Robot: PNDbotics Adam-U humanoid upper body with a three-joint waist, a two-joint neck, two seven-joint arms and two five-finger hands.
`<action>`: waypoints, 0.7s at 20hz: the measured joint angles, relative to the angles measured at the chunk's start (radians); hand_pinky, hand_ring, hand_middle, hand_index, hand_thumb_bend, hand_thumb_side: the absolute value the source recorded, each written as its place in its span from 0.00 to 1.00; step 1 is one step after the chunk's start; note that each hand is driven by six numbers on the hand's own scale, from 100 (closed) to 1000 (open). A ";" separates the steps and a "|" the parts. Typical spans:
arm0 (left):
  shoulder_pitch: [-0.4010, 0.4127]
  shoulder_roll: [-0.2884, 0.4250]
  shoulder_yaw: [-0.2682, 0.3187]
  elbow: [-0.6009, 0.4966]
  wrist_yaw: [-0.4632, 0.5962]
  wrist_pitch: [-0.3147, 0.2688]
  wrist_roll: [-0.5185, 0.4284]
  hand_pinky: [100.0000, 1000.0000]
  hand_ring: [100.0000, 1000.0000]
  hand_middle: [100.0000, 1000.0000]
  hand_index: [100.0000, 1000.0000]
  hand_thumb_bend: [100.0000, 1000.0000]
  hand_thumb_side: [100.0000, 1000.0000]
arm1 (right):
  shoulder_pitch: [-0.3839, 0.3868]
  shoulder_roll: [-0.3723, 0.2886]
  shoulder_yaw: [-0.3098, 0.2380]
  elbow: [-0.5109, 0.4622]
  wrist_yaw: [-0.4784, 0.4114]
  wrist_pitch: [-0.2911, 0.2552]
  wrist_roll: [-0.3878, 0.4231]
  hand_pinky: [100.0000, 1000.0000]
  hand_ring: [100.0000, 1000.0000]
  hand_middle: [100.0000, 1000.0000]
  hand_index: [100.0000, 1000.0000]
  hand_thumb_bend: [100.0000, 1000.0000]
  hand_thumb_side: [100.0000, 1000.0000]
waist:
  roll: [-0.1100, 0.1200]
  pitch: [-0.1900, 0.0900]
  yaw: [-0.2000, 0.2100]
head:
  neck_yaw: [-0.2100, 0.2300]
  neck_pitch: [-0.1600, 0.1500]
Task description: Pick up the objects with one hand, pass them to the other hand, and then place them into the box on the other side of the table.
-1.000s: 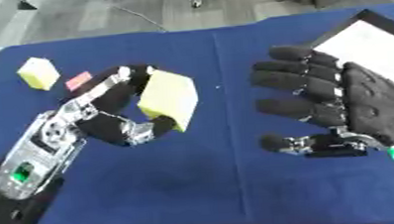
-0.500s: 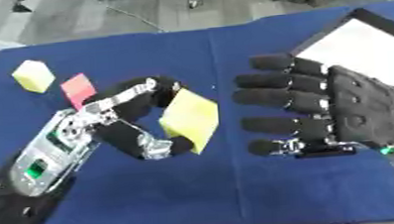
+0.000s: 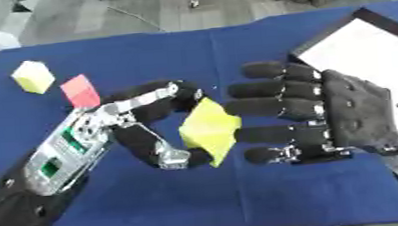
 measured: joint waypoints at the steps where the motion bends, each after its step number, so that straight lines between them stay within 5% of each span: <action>1: -0.006 -0.003 -0.004 -0.002 0.002 0.003 0.000 0.73 0.49 0.47 0.46 0.00 0.19 | 0.000 0.000 0.000 0.000 -0.005 -0.001 0.001 0.89 0.86 0.92 0.91 0.26 0.00 | 0.000 0.000 0.000 | 0.000 0.000; 7: -0.031 -0.016 -0.011 -0.011 0.004 0.019 0.015 0.73 0.50 0.47 0.46 0.00 0.19 | 0.001 0.000 0.000 0.000 -0.033 0.009 -0.008 0.82 0.78 0.79 0.84 0.23 0.00 | -0.001 0.000 0.000 | -0.006 0.000; 14: -0.053 -0.025 -0.021 -0.016 0.013 0.030 0.029 0.73 0.50 0.47 0.46 0.00 0.20 | 0.002 0.000 0.000 0.000 -0.037 0.019 -0.019 0.80 0.76 0.76 0.83 0.19 0.00 | -0.004 0.000 0.001 | -0.009 0.000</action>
